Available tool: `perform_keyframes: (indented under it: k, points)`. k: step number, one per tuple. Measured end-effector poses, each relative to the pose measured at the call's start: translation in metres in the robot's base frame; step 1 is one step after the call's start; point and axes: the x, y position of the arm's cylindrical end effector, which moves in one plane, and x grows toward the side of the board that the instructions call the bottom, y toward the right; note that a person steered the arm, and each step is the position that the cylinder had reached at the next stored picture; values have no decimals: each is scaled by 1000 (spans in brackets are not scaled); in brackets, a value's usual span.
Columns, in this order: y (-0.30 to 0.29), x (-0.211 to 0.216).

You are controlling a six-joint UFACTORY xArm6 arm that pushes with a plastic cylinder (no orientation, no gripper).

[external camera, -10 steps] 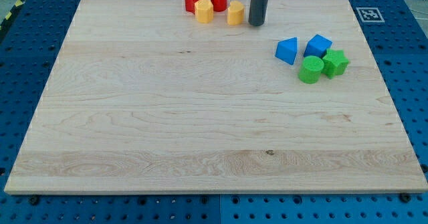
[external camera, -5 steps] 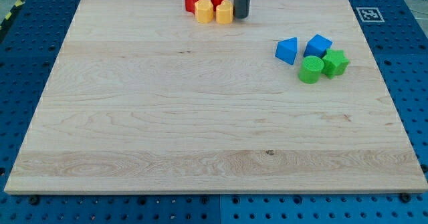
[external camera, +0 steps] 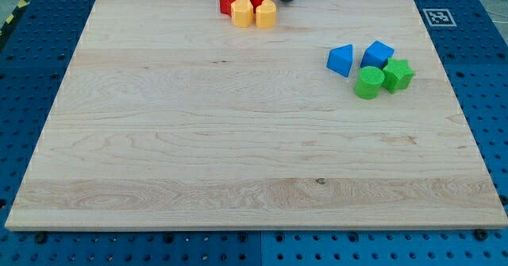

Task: Place the yellow heart towards the bottom of the red circle

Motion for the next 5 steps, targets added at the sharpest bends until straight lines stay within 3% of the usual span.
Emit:
perform_keyframes:
  k: [5]
  points:
    - [-18,6]
